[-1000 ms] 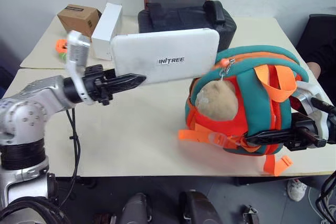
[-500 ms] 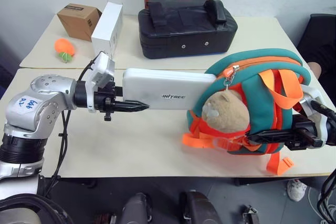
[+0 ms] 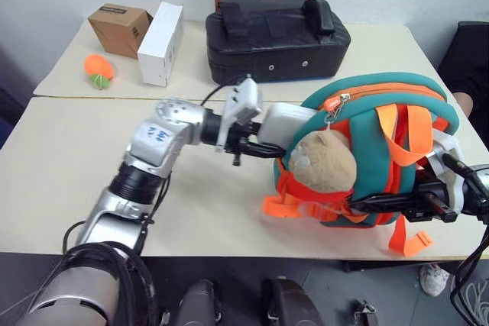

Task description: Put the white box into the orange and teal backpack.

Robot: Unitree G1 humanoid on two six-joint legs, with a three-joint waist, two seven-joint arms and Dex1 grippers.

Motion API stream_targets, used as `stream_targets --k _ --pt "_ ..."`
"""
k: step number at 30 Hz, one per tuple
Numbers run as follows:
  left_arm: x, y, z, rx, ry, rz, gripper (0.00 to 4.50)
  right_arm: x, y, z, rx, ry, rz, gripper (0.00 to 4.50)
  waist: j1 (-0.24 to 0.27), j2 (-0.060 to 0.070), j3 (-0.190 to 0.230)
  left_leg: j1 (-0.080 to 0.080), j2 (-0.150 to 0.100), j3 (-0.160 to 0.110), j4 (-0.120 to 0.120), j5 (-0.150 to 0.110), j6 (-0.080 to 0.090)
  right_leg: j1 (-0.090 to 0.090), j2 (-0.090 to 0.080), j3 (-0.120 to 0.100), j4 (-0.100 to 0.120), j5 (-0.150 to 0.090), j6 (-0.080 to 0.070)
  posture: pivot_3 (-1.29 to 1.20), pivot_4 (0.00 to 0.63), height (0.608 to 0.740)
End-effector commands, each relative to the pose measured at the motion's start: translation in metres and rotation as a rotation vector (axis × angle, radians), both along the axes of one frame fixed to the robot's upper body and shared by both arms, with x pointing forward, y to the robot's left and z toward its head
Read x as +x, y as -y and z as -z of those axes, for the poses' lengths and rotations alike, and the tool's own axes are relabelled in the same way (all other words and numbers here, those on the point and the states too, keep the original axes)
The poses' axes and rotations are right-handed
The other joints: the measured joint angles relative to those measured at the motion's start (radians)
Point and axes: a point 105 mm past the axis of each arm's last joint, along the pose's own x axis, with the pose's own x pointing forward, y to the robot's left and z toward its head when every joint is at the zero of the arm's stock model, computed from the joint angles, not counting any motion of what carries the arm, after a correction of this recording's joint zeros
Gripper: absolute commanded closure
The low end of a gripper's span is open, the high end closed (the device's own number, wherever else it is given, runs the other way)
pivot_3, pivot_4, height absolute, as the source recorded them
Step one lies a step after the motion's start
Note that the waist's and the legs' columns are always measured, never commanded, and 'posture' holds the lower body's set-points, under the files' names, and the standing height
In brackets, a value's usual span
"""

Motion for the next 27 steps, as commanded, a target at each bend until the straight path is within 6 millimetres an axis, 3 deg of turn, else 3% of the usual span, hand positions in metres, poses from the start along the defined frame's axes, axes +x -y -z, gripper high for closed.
stream_targets --k 1,5,6,8,15,22,24,27 --pt "-0.001 0.03 -0.004 -0.015 0.047 0.013 3.0 -0.006 -0.009 -0.004 0.014 0.038 -0.037 4.48 0.0 0.0 0.0 0.0 0.0 0.0 0.001 0.0 0.0 0.001 0.0 0.0 0.0 0.0 0.0 0.0 0.15 0.74" --pt "0.002 0.053 -0.003 -0.05 0.006 -0.003 3.0 -0.005 -0.012 -0.003 0.018 0.041 -0.031 4.48 0.0 0.0 0.0 0.0 0.0 -0.001 0.003 -0.001 0.001 0.002 0.0 0.0 0.001 0.0 0.001 0.0 0.15 0.74" --pt "0.003 0.053 -0.005 -0.063 -0.01 -0.008 2.47 -0.004 -0.012 -0.002 0.016 0.045 -0.022 4.5 -0.001 0.0 0.0 0.0 0.0 -0.001 0.003 -0.001 0.002 0.002 0.0 0.0 0.001 0.0 0.001 0.0 0.15 0.74" --pt "0.003 0.047 -0.011 -0.089 -0.027 -0.013 2.07 0.0 -0.013 0.001 0.007 0.06 0.002 4.5 -0.002 0.0 0.0 0.0 0.0 -0.001 0.003 -0.001 0.001 0.002 0.0 0.0 0.001 0.0 0.001 0.0 0.15 0.74" --pt "-0.007 -0.007 -0.035 -0.104 0.025 -0.037 0.05 0.003 -0.013 0.007 0.0 0.063 0.028 4.5 -0.017 0.0 0.0 0.001 0.001 -0.001 0.001 0.0 0.0 0.001 0.0 0.0 0.002 0.0 0.0 0.0 0.15 0.74" --pt "-0.053 -0.076 -0.067 -0.08 -0.007 0.063 0.02 0.009 -0.016 0.008 0.0 0.07 0.051 4.5 -0.03 0.0 0.0 0.002 0.001 -0.001 -0.001 0.001 -0.002 0.001 0.0 -0.001 0.003 0.0 0.0 0.0 0.15 0.74" --pt "-0.063 -0.086 -0.077 -0.088 -0.004 0.065 0.02 0.01 -0.016 0.008 0.0 0.071 0.053 4.5 -0.027 0.0 0.0 0.003 0.001 -0.001 -0.002 0.002 -0.003 0.001 0.0 -0.001 0.003 0.0 0.0 0.0 0.15 0.74" --pt "-0.071 -0.085 -0.093 -0.141 0.019 0.059 0.02 0.01 -0.017 0.007 0.002 0.074 0.053 4.5 -0.02 0.0 0.0 0.002 0.0 -0.002 -0.001 0.002 -0.002 0.003 0.0 -0.001 0.002 0.0 0.0 0.0 0.15 0.74"
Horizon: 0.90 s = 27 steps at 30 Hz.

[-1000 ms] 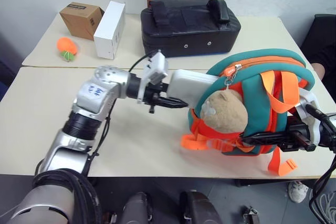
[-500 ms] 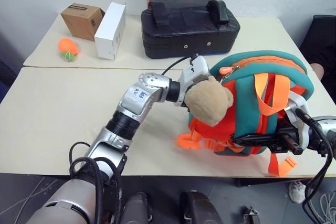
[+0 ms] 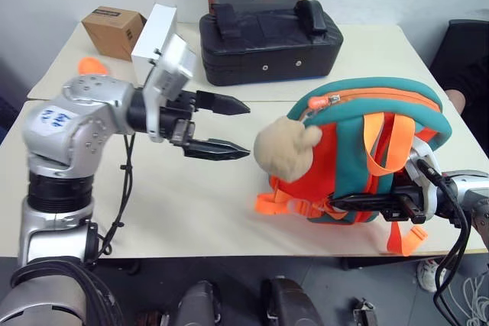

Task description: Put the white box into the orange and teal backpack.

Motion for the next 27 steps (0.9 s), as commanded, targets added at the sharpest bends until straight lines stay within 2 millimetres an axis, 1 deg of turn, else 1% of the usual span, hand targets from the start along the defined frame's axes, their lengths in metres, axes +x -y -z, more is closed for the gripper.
stream_targets --k 1,4,5,8,9,11,12,13,15,16,18,19,21,24,27 --pt "-0.018 0.008 -0.021 -0.048 0.074 0.038 0.02 0.0 -0.003 -0.005 0.008 0.029 -0.011 4.5 0.003 0.0 0.0 0.0 0.0 -0.001 0.001 0.0 0.0 0.001 0.0 0.0 0.0 0.0 0.0 0.0 0.15 0.74" --pt "-0.024 0.02 -0.016 -0.03 0.097 0.047 0.02 0.001 -0.004 -0.007 0.015 0.029 -0.007 4.5 0.0 0.0 0.0 0.0 -0.001 0.0 0.001 -0.001 0.001 0.001 0.0 0.0 -0.001 0.0 0.0 0.0 0.15 0.74" --pt "-0.023 0.024 -0.013 -0.022 0.097 0.042 0.02 0.002 -0.004 -0.008 0.018 0.028 -0.006 4.5 0.0 0.0 0.0 0.0 0.0 0.0 0.001 -0.001 0.001 0.001 0.0 0.0 0.0 0.0 0.0 0.0 0.15 0.74" --pt "0.0 0.042 0.004 0.017 0.141 -0.069 0.02 0.002 -0.004 -0.008 0.018 0.026 -0.004 4.5 0.0 0.0 0.0 0.001 0.0 0.0 0.0 0.0 0.0 0.001 0.001 0.0 0.0 0.0 0.0 0.0 0.15 0.74" --pt "0.002 0.046 0.006 0.01 0.134 -0.075 0.02 0.002 -0.004 -0.008 0.018 0.025 -0.004 4.5 -0.001 0.0 0.0 0.001 0.0 0.0 0.0 0.0 0.0 0.001 0.001 0.0 0.0 0.0 0.0 0.0 0.15 0.74" --pt "-0.006 0.053 0.015 0.005 0.105 0.0 0.02 0.003 -0.006 -0.008 0.02 0.031 0.004 4.5 -0.004 0.0 0.0 0.001 0.0 0.0 0.0 0.0 0.0 0.001 0.001 0.001 0.0 0.0 0.0 0.0 0.15 0.74" --pt "-0.007 0.056 0.019 0.006 0.099 0.014 0.02 0.005 -0.006 -0.008 0.023 0.031 0.011 4.5 -0.005 0.0 0.0 0.001 0.0 0.001 -0.001 0.0 0.0 0.0 0.001 0.001 0.0 0.0 0.0 0.0 0.15 0.74" --pt "-0.003 0.058 0.024 0.011 0.093 0.004 0.02 0.005 -0.007 -0.008 0.026 0.031 0.017 4.5 -0.005 0.0 0.0 0.001 0.0 0.001 -0.001 0.0 0.0 0.0 0.001 0.002 0.0 0.0 0.0 0.0 0.15 0.74" --pt "0.011 0.064 0.028 -0.004 0.079 -0.056 0.02 0.005 -0.007 -0.008 0.029 0.031 0.017 4.5 -0.002 0.0 0.0 0.001 0.0 0.001 -0.002 0.0 -0.001 0.0 0.002 0.002 0.0 0.0 0.0 0.0 0.15 0.74" --pt "0.01 0.066 0.027 -0.031 0.078 -0.031 0.2 0.005 -0.008 -0.008 0.03 0.032 0.016 4.5 -0.001 0.0 0.0 0.001 0.0 0.001 -0.001 0.0 -0.001 0.0 0.002 0.002 0.0 0.0 0.0 0.0 0.15 0.74" --pt "-0.003 0.067 0.024 -0.061 0.05 0.063 0.63 0.004 -0.009 -0.008 0.033 0.033 0.016 4.5 -0.001 0.0 0.0 0.001 0.0 0.001 0.0 0.001 -0.001 0.0 0.002 0.002 0.0 0.0 0.0 0.0 0.15 0.74" --pt "-0.007 0.067 0.023 -0.07 0.038 0.088 0.93 0.004 -0.01 -0.008 0.035 0.034 0.017 4.5 -0.003 0.0 0.0 0.001 0.0 0.001 -0.001 0.001 0.0 0.0 0.001 0.002 0.0 0.0 0.0 0.0 0.15 0.74" --pt "-0.007 0.067 0.021 -0.069 0.036 0.088 1.51 0.004 -0.01 -0.009 0.037 0.036 0.017 4.5 -0.003 0.0 0.0 0.001 0.0 0.001 -0.001 0.0 0.0 0.0 0.001 0.002 0.0 0.0 0.0 0.0 0.15 0.74" --pt "-0.002 0.064 0.023 -0.052 0.029 0.058 2.48 0.004 -0.01 -0.01 0.045 0.037 0.025 4.5 -0.003 0.0 0.0 0.001 0.0 0.001 -0.001 0.001 -0.001 0.0 0.002 0.002 0.0 0.0 0.0 0.0 0.15 0.74" --pt "-0.002 0.058 0.025 -0.032 0.025 0.053 3.25 0.005 -0.009 -0.01 0.044 0.039 0.037 4.5 -0.003 0.0 0.0 0.001 0.0 0.001 -0.001 0.001 -0.001 0.0 0.002 0.002 0.0 0.0 0.0 0.0 0.15 0.74"
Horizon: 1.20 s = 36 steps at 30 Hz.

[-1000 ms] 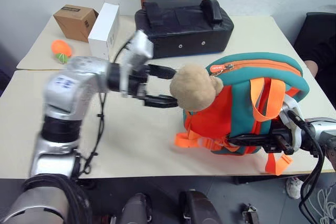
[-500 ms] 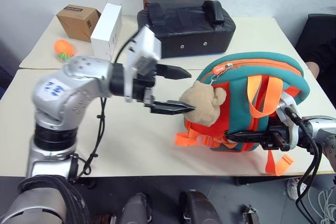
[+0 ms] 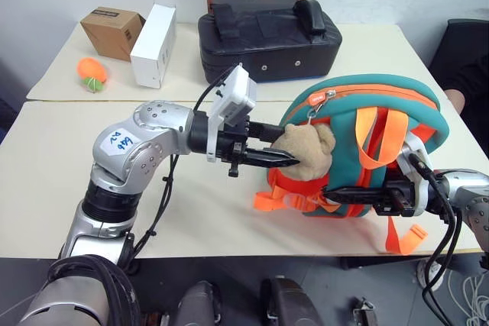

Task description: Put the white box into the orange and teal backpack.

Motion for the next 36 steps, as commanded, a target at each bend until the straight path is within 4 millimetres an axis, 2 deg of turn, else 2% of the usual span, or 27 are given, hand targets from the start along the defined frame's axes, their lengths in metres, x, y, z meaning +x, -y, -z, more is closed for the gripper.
stream_targets --k 1,5,7,11,12,15,19,21,24,27,32,36 --pt "-0.002 -0.01 -0.011 -0.008 0.034 0.005 3.53 -0.003 -0.002 -0.008 0.015 0.036 -0.006 4.5 0.0 0.0 0.0 0.0 0.0 0.0 0.0 0.0 0.0 0.0 0.0 0.0 0.0 0.0 0.0 0.0 0.15 0.74" --pt "0.0 -0.025 -0.03 -0.024 0.034 0.001 4.21 -0.002 0.001 -0.005 0.02 0.027 0.015 4.5 0.001 0.0 0.0 0.0 0.0 0.0 0.0 0.0 0.0 0.0 0.0 0.0 0.0 0.0 0.0 0.0 0.15 0.74" --pt "0.01 -0.04 -0.041 -0.019 0.074 -0.051 4.21 -0.003 0.002 -0.004 0.031 0.019 0.026 4.5 0.0 0.0 0.0 0.0 0.0 0.0 0.0 0.0 0.0 0.0 0.0 -0.001 0.0 0.0 0.0 0.0 0.15 0.74" --pt "0.03 -0.069 -0.046 0.059 0.148 -0.15 4.21 -0.011 0.004 -0.003 0.05 0.005 0.018 4.5 -0.001 0.0 0.0 0.001 0.0 0.001 -0.002 0.0 0.0 0.0 0.0 0.0 0.0 0.0 0.0 0.0 0.15 0.74" --pt "0.037 -0.083 -0.046 0.082 0.15 -0.194 4.21 -0.014 0.005 -0.002 0.056 -0.002 0.018 4.5 -0.001 0.0 0.0 0.001 0.0 0.001 -0.002 0.0 0.0 0.0 0.0 0.0 0.0 0.0 0.0 0.0 0.15 0.74" --pt "0.043 -0.108 -0.04 0.142 0.135 -0.242 4.21 -0.018 0.007 0.0 0.064 -0.007 0.035 4.5 -0.003 0.0 0.0 0.0 0.0 0.001 -0.001 0.0 0.0 0.0 0.0 -0.001 0.0 0.0 0.0 0.0 0.15 0.74" --pt "0.036 -0.119 -0.007 0.28 0.113 -0.212 4.21 -0.019 0.008 0.001 0.074 -0.009 0.052 4.5 -0.004 0.0 0.0 0.0 0.0 0.002 -0.002 0.0 0.0 -0.002 0.0 0.0 0.0 0.0 -0.001 0.0 0.15 0.74" --pt "0.036 -0.119 0.017 0.35 0.109 -0.213 4.21 -0.02 0.007 0.001 0.081 -0.009 0.051 4.5 -0.002 0.0 0.0 0.0 0.0 0.002 -0.002 0.0 0.0 -0.001 0.0 0.0 0.0 0.0 -0.001 0.0 0.15 0.74" --pt "0.043 -0.111 0.057 0.387 0.097 -0.24 4.21 -0.025 0.004 -0.003 0.095 0.002 0.027 4.5 0.001 0.0 0.0 0.0 0.0 0.002 -0.002 0.0 0.0 -0.001 0.0 0.0 0.0 0.0 -0.001 0.0 0.15 0.74" --pt "0.049 -0.097 0.079 0.383 0.093 -0.239 4.21 -0.035 0.0 -0.012 0.114 0.009 -0.024 4.5 0.006 0.0 0.0 -0.001 0.0 0.001 -0.001 0.0 0.001 -0.001 -0.001 0.0 0.0 0.0 -0.001 0.0 0.15 0.74" --pt "0.066 -0.082 0.086 0.358 0.128 -0.271 4.21 -0.046 -0.004 -0.02 0.115 0.02 -0.081 4.5 0.007 0.0 0.0 -0.001 0.0 0.0 0.0 -0.001 0.002 -0.001 -0.001 -0.001 0.0 0.0 -0.001 0.0 0.15 0.74" --pt "0.068 -0.07 0.071 0.278 0.121 -0.249 4.21 -0.055 -0.004 -0.029 0.148 0.009 -0.127 4.5 0.003 0.0 0.0 -0.001 0.0 0.0 0.0 -0.001 0.002 -0.001 -0.001 -0.001 0.0 0.0 -0.001 0.0 0.15 0.74"
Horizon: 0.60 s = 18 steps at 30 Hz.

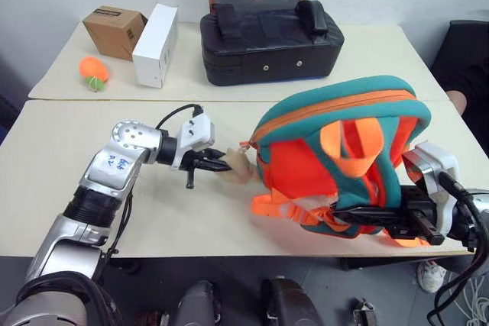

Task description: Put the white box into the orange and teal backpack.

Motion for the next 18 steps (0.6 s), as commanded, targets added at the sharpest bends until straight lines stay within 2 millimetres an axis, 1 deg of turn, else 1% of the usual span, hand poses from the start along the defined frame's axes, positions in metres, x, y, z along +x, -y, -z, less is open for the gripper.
stream_targets --k 1,3,6,8,9,10,12,14,16,18 --pt "0.003 0.001 -0.015 -0.04 0.013 -0.001 4.21 -0.014 -0.001 -0.012 0.004 0.038 -0.062 4.5 -0.001 0.0 0.0 0.0 0.0 0.0 0.0 0.0 0.0 0.0 0.0 0.0 0.0 0.0 0.0 0.0 0.15 0.74" --pt "0.004 0.0 -0.025 -0.065 0.009 -0.001 4.21 -0.017 -0.001 -0.005 -0.041 0.051 -0.067 4.5 -0.002 0.0 0.0 0.0 0.0 0.0 0.0 0.0 0.0 0.0 0.0 0.0 0.0 0.0 0.0 0.0 0.15 0.74" --pt "0.0 -0.004 -0.036 -0.106 -0.025 0.019 4.21 -0.014 0.0 0.003 -0.069 0.077 -0.041 4.5 -0.003 0.0 0.0 0.0 0.0 0.0 0.0 0.0 0.0 0.0 0.001 0.0 0.0 0.0 0.0 0.0 0.15 0.74" --pt "-0.006 -0.008 -0.04 -0.095 -0.044 0.04 4.21 -0.011 0.0 0.004 -0.06 0.085 -0.026 4.5 -0.003 0.0 0.0 0.0 0.0 0.0 0.0 0.0 0.0 0.0 0.0 0.0 0.0 0.0 0.0 0.0 0.15 0.74" --pt "-0.01 -0.013 -0.038 -0.064 -0.055 0.052 4.21 -0.01 0.001 0.004 -0.054 0.093 -0.019 4.5 -0.003 0.0 0.0 0.0 0.0 0.0 0.0 0.0 0.0 0.0 0.0 0.0 0.0 0.0 0.0 0.0 0.15 0.74" --pt "-0.013 -0.017 -0.033 -0.024 -0.066 0.061 4.21 -0.009 0.001 0.004 -0.051 0.099 -0.014 4.5 -0.004 0.0 0.0 0.0 0.0 0.0 0.0 0.0 0.0 0.0 0.001 0.0 0.0 0.0 0.0 0.0 0.15 0.74" --pt "-0.017 -0.028 -0.014 0.097 -0.062 0.07 4.21 -0.007 0.0 0.004 -0.042 0.113 -0.005 4.5 -0.005 0.0 0.0 0.0 0.0 0.0 -0.001 0.0 -0.001 0.0 0.001 0.0 0.0 0.0 0.0 0.0 0.15 0.74" --pt "-0.018 -0.038 0.008 0.227 -0.019 0.075 4.21 -0.007 0.0 0.004 -0.036 0.116 -0.001 4.5 -0.004 0.001 0.0 0.001 0.0 0.001 -0.001 0.0 -0.001 0.0 0.001 0.0 0.0 0.0 0.0 0.0 0.15 0.74" --pt "-0.013 -0.035 0.023 0.285 0.036 0.074 4.21 -0.007 -0.001 0.003 -0.028 0.118 -0.003 4.5 -0.002 0.001 0.0 0.002 0.0 0.0 -0.001 0.0 -0.001 0.001 0.001 0.0 0.0 0.0 0.0 0.0 0.15 0.74" --pt "-0.007 -0.024 0.026 0.257 0.062 0.07 4.21 -0.007 -0.001 0.003 -0.022 0.12 -0.006 4.5 0.001 0.0 0.0 0.001 0.0 0.0 0.0 0.0 -0.001 0.001 0.0 0.0 0.0 0.0 0.0 0.0 0.15 0.74"
